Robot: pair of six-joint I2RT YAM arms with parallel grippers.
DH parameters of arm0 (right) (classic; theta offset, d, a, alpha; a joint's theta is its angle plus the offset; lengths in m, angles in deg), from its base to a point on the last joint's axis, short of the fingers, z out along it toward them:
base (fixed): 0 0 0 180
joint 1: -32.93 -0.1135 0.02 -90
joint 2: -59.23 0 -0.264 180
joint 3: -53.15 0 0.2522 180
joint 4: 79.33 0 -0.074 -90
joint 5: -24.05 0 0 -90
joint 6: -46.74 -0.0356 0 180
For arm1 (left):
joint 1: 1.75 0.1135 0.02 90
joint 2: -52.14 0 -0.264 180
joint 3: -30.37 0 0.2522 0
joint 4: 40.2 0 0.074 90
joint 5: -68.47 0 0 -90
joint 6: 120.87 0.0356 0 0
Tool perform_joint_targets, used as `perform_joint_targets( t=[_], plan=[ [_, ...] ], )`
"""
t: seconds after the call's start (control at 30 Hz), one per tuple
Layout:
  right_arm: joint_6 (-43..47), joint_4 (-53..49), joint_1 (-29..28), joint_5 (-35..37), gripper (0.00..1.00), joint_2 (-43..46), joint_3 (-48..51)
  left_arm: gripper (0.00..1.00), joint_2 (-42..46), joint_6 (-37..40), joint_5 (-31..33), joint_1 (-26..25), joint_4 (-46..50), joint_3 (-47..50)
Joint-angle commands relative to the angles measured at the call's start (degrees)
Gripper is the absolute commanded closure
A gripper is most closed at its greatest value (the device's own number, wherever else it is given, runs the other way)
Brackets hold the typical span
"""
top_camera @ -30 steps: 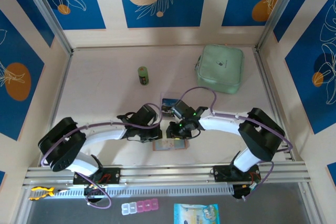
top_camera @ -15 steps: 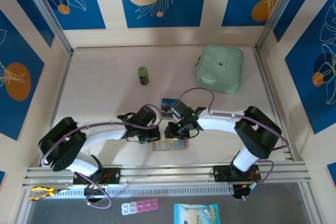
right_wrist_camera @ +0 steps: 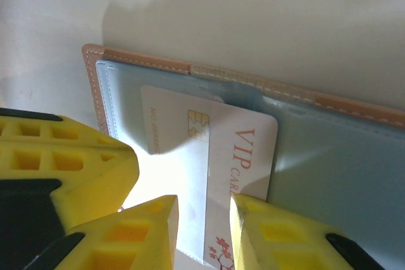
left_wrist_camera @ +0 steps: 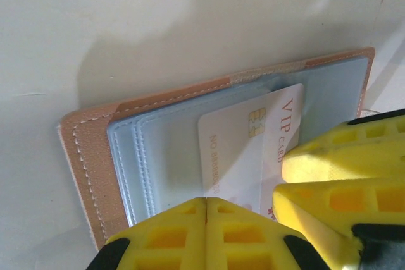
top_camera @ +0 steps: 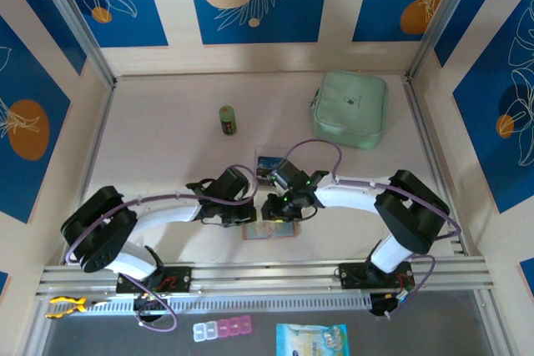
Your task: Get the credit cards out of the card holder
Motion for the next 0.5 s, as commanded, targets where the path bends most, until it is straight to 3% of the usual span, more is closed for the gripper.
perform_joint_targets(
  t=[0.0,0.47],
  plan=[
    [-0.3,-1.6,0.5,0.0,0.70,3.1,0.6,0.98,0.0,-0.3,-0.8,-0.7,-0.4,0.3],
    [-0.1,-2.5,1.8,-0.8,0.71,2.0,1.6,0.99,-1.2,-0.6,-0.1,-1.3,0.6,0.9]
  ],
)
